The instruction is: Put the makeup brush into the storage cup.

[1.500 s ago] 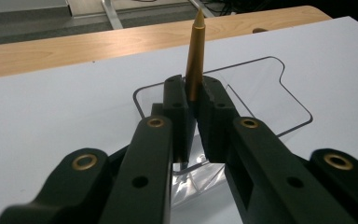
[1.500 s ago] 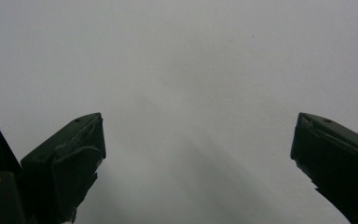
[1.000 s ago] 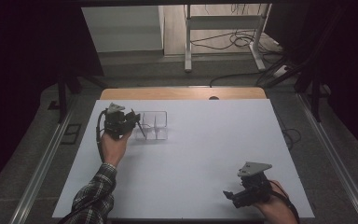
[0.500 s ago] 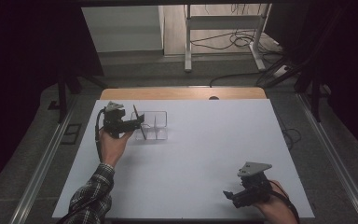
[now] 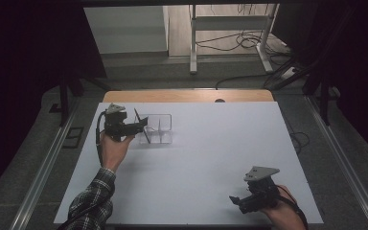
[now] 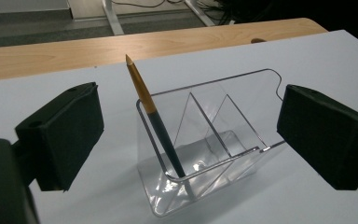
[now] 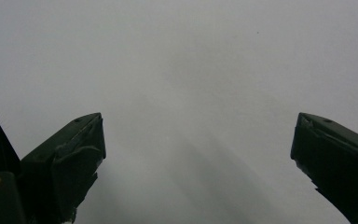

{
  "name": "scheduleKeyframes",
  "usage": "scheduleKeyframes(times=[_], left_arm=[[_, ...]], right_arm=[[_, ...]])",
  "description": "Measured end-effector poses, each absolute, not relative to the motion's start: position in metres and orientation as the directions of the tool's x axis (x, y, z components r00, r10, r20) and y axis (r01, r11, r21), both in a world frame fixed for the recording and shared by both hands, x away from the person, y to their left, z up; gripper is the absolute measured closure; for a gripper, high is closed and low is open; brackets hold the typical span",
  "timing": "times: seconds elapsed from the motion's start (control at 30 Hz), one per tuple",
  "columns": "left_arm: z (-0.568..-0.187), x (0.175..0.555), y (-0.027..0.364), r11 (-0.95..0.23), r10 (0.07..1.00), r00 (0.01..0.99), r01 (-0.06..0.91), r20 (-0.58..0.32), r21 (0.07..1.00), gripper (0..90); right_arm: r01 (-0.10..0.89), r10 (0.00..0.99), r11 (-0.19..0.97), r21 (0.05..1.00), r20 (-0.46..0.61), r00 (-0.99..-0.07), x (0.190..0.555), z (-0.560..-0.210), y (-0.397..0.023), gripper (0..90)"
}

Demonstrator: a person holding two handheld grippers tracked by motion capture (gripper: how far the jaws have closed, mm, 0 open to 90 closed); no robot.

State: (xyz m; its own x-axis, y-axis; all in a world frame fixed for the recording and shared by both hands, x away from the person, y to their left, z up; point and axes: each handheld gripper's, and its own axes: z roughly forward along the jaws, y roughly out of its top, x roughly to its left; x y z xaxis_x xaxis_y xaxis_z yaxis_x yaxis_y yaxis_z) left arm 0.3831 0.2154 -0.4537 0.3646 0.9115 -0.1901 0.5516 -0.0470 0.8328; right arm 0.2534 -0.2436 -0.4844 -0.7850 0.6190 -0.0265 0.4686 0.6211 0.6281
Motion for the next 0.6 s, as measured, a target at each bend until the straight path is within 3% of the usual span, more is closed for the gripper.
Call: scheduleKeyframes(times=[0.6], left_arm=[[-0.447, 0.371, 0.22, -0.09, 0.906, 0.392, 0.552, -0.162, 0.829, 5.3]], right_arm=[[0.469, 0.623, 0.616, 0.633, -0.027, -0.782, 0.253, -0.484, -0.244, 3.2]])
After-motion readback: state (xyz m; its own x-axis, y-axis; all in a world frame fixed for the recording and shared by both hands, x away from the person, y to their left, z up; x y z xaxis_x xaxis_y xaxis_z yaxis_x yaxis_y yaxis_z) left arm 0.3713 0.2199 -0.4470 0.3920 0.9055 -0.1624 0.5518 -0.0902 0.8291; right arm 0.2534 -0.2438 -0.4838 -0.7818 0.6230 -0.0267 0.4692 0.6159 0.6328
